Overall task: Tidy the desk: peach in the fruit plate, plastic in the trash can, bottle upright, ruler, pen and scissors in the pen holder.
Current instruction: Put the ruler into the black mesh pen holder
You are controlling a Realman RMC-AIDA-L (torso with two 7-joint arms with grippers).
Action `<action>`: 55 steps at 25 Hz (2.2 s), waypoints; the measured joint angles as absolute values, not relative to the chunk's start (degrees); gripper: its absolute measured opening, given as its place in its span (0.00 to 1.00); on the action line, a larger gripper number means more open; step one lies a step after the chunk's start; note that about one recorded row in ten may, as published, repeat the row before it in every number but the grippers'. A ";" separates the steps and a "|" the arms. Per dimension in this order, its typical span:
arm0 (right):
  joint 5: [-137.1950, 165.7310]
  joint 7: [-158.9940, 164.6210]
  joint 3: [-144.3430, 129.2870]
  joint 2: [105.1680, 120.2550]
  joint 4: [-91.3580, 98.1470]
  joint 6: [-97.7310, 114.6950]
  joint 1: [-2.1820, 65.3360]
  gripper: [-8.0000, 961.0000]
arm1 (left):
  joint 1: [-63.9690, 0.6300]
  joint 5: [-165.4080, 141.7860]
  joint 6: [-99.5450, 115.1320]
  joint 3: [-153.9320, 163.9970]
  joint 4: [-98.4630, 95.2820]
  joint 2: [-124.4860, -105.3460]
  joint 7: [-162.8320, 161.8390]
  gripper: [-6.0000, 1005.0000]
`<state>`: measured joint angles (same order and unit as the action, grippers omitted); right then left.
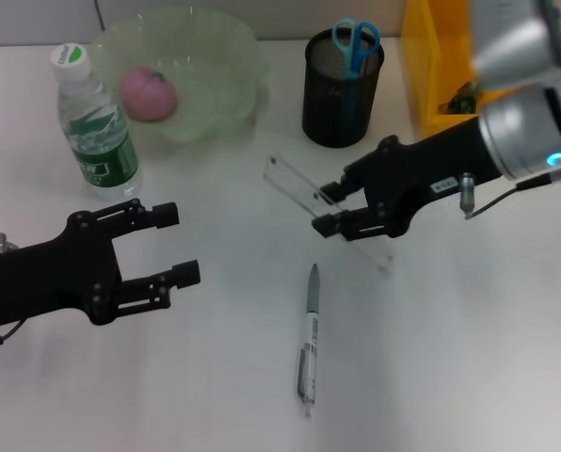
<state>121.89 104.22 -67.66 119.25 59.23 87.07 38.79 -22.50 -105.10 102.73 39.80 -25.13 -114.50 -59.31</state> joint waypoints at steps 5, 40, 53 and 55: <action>108.31 91.34 -64.43 119.31 51.15 85.30 34.25 0.42 | -23.07 -104.77 102.66 38.72 -25.14 -115.76 -59.14 0.77; 47.99 29.57 -63.93 119.88 5.05 78.32 40.51 0.47 | -25.02 -101.44 99.92 37.35 -21.33 -118.60 -54.78 0.77; 45.54 29.79 -63.89 119.88 6.59 66.01 44.68 0.49 | -26.57 -101.30 99.02 36.83 -20.06 -118.56 -56.37 0.77; 45.48 29.89 -63.89 119.88 6.52 63.98 45.54 0.49 | -26.79 -101.27 99.01 36.83 -20.04 -118.56 -56.68 0.77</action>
<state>45.48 29.89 -63.89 119.88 6.52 63.98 45.54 -26.79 -101.27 99.01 36.83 -20.04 -118.56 -56.67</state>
